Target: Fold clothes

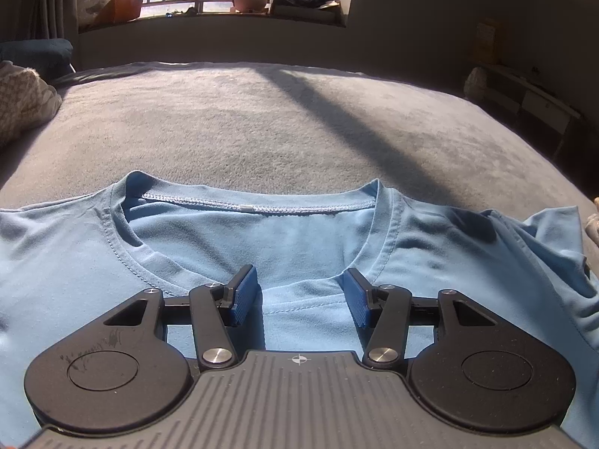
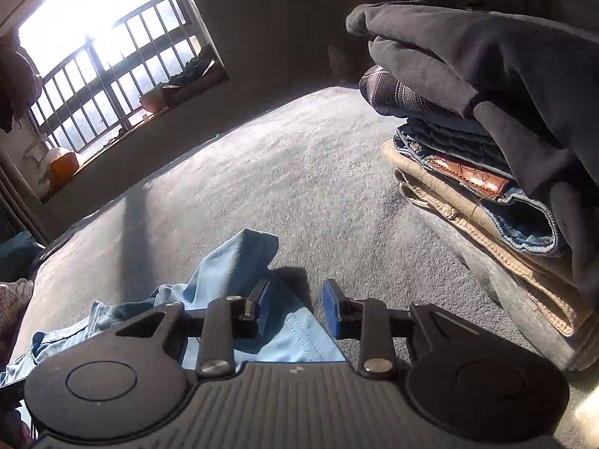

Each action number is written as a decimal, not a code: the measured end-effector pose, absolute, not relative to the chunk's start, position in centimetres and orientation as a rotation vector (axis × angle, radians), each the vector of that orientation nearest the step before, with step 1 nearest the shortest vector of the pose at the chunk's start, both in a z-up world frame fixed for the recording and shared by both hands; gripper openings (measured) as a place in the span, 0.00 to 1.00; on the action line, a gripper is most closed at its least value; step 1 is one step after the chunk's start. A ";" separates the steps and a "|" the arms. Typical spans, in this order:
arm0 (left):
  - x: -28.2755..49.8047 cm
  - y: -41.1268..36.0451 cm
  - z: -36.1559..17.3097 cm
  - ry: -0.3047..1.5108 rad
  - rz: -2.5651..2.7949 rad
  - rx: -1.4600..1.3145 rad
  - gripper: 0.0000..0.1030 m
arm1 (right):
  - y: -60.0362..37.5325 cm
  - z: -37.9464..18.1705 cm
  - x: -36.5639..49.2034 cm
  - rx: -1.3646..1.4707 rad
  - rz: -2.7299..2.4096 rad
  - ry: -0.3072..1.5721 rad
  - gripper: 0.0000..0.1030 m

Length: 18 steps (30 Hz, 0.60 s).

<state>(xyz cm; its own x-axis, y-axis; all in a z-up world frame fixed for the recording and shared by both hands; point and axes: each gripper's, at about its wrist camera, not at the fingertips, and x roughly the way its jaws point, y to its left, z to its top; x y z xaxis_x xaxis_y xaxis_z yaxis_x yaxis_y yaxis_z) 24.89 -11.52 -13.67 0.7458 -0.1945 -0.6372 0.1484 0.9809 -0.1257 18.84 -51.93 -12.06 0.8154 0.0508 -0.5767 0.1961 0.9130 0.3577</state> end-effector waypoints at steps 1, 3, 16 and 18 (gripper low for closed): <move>24.9 -11.5 -13.7 0.705 -0.188 -0.068 0.50 | -51.8 -11.9 20.1 0.409 -0.049 0.626 0.43; 24.9 -11.5 -13.7 0.704 -0.190 -0.066 0.51 | -51.9 -11.8 22.1 0.405 -0.012 0.638 0.47; 24.9 -14.4 -9.0 0.597 -0.338 -0.009 0.51 | -53.0 -11.8 17.6 0.413 -0.141 0.713 0.49; 25.6 -17.7 -7.4 0.584 -0.449 0.044 0.55 | -53.4 -12.6 16.3 0.436 -0.132 0.737 0.49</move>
<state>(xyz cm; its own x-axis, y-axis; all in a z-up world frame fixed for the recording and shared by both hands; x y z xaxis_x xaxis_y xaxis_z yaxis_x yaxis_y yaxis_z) 25.58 -17.73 -7.39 0.7406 -0.3974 -0.5418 0.4219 0.9026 -0.0854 16.26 -53.43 -12.62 0.7370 0.0346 -0.6750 0.2671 0.9025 0.3378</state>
